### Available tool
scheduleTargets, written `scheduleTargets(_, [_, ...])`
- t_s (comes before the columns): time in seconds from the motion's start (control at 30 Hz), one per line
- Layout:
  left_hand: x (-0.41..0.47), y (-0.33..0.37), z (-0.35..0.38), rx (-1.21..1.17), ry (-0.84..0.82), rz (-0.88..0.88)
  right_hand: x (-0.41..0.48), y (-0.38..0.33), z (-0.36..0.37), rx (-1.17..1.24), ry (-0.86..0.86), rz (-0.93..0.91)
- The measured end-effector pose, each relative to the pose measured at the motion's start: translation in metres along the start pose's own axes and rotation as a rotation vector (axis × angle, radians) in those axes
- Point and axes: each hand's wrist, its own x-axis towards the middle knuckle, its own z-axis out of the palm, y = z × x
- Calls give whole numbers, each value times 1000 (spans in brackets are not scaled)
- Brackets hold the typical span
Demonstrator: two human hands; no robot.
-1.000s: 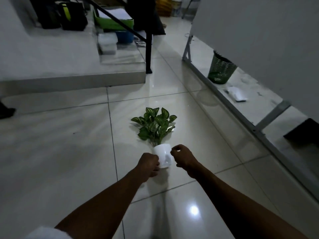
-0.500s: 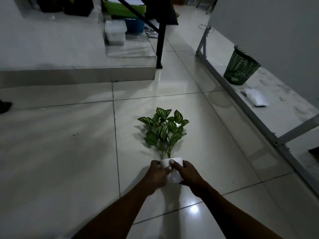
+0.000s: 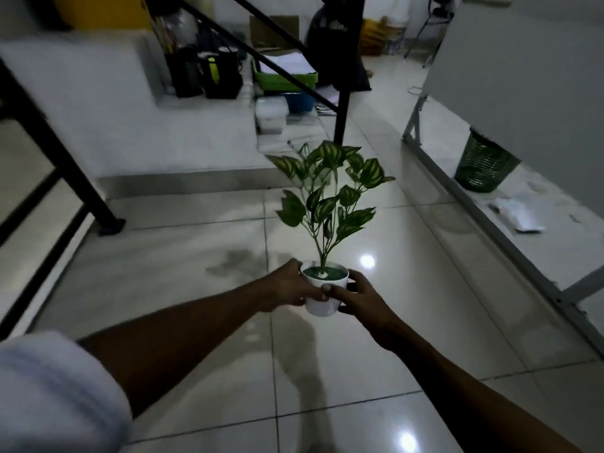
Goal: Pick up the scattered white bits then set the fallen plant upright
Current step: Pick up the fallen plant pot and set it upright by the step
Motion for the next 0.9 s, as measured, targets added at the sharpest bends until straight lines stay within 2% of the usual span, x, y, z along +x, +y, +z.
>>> scheduleTargets(0.13, [-26,18,-39,75,78,49,4,-36,25,-23,-66,-87])
scheduleTargets(0.27, [-38,7,-77,35,183,120,25,-60,62,-110,-137,-98])
scheduleTargets(0.43, [-19,-50,-143,-16,350,150,80,-57,133,-145,-152,-61])
scheduleTargets(0.67, [38,-145,-247,-210,492,111,186,-28,247,-154,-225,17])
scheduleTargets(0.9, [108,-229,-345,-254,613,111,303,6,346,-164,-250,53])
